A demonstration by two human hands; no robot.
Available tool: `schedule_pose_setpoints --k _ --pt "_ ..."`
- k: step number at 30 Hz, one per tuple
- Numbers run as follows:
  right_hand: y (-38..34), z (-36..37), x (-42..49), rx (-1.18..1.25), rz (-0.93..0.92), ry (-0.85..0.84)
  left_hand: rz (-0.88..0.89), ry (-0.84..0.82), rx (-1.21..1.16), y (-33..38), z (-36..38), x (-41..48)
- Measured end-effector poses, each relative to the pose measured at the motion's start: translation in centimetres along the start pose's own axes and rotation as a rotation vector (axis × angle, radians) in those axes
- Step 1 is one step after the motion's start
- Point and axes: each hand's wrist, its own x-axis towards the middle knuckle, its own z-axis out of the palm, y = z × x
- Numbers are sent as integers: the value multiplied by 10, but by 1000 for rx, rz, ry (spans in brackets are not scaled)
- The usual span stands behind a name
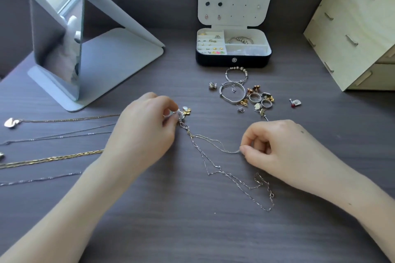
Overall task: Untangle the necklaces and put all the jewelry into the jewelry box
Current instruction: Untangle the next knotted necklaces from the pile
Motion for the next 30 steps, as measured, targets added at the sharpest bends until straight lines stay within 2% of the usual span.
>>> schedule_pose_setpoints --k 4,8,11,13,17,23,28,30 --pt "4 -1 14 -70 55 136 -33 -49 -3 -1 4 3" --pt "-8 0 28 -225 -23 201 -43 -92 -36 -1 5 6" --pt "-27 -1 43 -209 -162 184 -49 -102 -104 -4 4 9" --pt "-38 2 57 -208 -234 113 -69 -107 -155 -7 2 12" --pt "-47 12 78 -225 -274 -5 -107 -128 -278 -11 -4 15" --pt "-42 19 84 -116 -299 83 -112 -171 -375 -15 -14 16" --pt "-37 22 63 -39 -321 219 -107 -188 -525 -17 -21 16" --pt "-33 24 48 -60 -315 210 -99 -198 -539 -18 -23 16"
